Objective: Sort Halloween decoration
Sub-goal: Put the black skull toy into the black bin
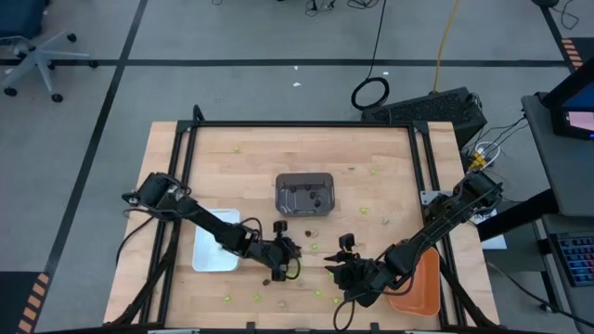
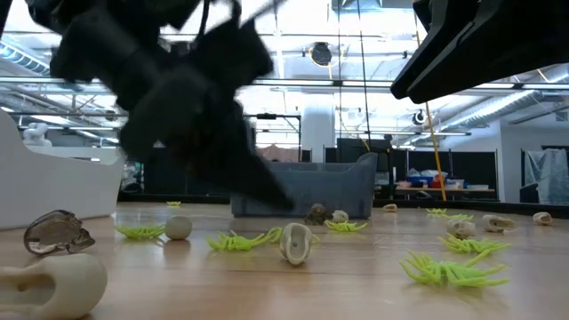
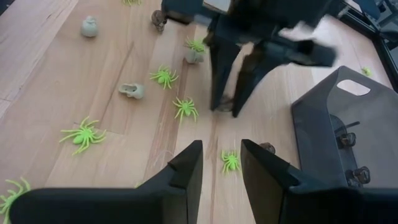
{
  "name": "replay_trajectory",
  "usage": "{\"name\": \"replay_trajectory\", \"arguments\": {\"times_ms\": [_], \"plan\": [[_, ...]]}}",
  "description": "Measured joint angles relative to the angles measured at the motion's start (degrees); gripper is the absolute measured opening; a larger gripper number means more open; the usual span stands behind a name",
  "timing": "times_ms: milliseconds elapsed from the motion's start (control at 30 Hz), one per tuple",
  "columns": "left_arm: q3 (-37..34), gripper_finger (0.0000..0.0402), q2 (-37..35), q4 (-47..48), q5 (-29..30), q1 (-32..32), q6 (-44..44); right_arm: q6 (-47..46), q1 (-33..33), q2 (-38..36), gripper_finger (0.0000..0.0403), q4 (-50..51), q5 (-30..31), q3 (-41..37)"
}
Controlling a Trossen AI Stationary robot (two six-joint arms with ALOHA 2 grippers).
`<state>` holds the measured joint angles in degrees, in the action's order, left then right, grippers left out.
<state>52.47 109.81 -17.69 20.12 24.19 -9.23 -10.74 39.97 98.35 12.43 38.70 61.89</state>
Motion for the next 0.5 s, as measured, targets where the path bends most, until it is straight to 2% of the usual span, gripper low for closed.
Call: {"name": "replay_trajectory", "arguments": {"times_ms": [167,500], "plan": [[0.1,0.0066,-5.0,-0.1,3.8,1.2,12.2,0.1,0.0,0.0,0.0094,0.0,0.0,0.0],[0.2,0.0069,-11.3,-1.4,14.6,5.1,50.8,0.0,0.0,0.0,0.0094,-0.2,0.0,0.0]]}}
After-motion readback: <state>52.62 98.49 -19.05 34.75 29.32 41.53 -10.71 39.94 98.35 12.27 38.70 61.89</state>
